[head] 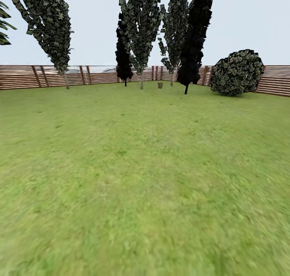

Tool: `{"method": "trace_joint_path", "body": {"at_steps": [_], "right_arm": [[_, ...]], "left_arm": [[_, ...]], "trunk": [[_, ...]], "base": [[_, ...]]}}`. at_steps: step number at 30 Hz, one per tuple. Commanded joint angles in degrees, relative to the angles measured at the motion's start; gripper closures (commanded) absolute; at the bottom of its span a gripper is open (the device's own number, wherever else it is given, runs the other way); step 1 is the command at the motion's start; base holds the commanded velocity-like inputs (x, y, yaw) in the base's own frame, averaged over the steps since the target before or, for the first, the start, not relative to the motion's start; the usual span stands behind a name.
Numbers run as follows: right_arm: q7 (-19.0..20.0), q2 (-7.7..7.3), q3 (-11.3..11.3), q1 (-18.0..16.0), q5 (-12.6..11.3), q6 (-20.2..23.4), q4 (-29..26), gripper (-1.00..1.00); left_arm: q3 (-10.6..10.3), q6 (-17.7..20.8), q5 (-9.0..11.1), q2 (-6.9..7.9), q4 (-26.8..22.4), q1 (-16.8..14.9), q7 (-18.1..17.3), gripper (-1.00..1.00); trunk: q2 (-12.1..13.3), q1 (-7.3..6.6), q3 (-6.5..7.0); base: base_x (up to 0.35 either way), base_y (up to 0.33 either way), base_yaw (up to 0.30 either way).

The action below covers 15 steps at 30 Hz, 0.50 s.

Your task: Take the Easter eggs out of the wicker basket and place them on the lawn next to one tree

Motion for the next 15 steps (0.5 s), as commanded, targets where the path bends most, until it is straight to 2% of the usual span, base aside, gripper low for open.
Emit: {"method": "trace_joint_path", "body": {"at_steps": [1,15], "right_arm": [[0.0,0.00,0.0,-0.1,0.0,0.0,0.1,-1.00],[0.0,0.00,0.0,-0.1,0.0,0.0,0.1,-1.00]], "left_arm": [[0.0,0.0,0.0,0.00,-0.1,0.0,0.0,-1.00],[0.0,0.0,0.0,-0.02,-0.1,0.0,0.0,-1.00]], "trunk": [[0.0,0.03,-0.04],[0.0,0.03,-0.04]], "base": [[0.330,0.000,0.000],[0.330,0.000,0.000]]}}
